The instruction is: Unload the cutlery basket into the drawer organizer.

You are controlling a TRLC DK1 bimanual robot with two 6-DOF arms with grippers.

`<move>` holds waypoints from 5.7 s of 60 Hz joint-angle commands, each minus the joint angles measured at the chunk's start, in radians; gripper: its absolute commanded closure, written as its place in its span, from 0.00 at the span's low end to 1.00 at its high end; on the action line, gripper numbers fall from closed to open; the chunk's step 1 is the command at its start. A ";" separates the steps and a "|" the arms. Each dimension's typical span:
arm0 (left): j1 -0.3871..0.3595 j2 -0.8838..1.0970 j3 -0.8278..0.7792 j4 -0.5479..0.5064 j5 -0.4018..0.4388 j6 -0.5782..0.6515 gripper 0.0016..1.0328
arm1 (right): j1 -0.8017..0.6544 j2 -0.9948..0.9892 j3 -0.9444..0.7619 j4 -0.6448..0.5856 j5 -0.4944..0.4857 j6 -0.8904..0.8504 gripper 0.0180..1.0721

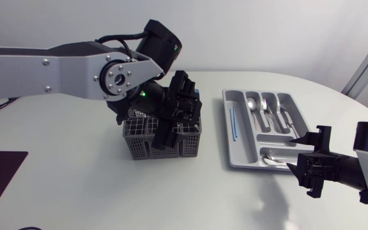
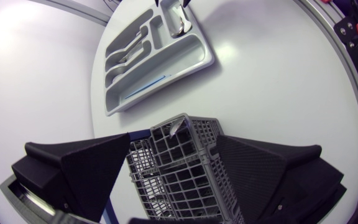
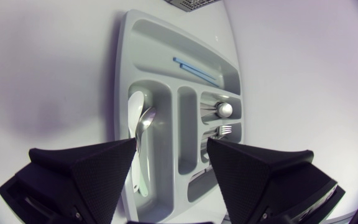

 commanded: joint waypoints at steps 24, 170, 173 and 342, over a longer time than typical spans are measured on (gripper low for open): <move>-0.020 0.046 -0.065 0.103 -0.015 0.222 0.37 | -0.005 -0.135 -0.025 -0.096 -0.059 0.085 0.13; -0.041 0.027 0.009 0.156 -0.041 0.330 0.97 | -0.042 -0.339 -0.076 -0.230 -0.246 0.292 0.13; -0.044 0.046 0.041 0.120 -0.041 0.337 0.97 | -0.041 -0.342 -0.079 -0.233 -0.246 0.292 0.13; -0.190 0.110 0.412 -0.138 -0.143 -0.302 0.97 | 0.127 -0.545 -0.071 -0.127 -0.142 0.748 0.13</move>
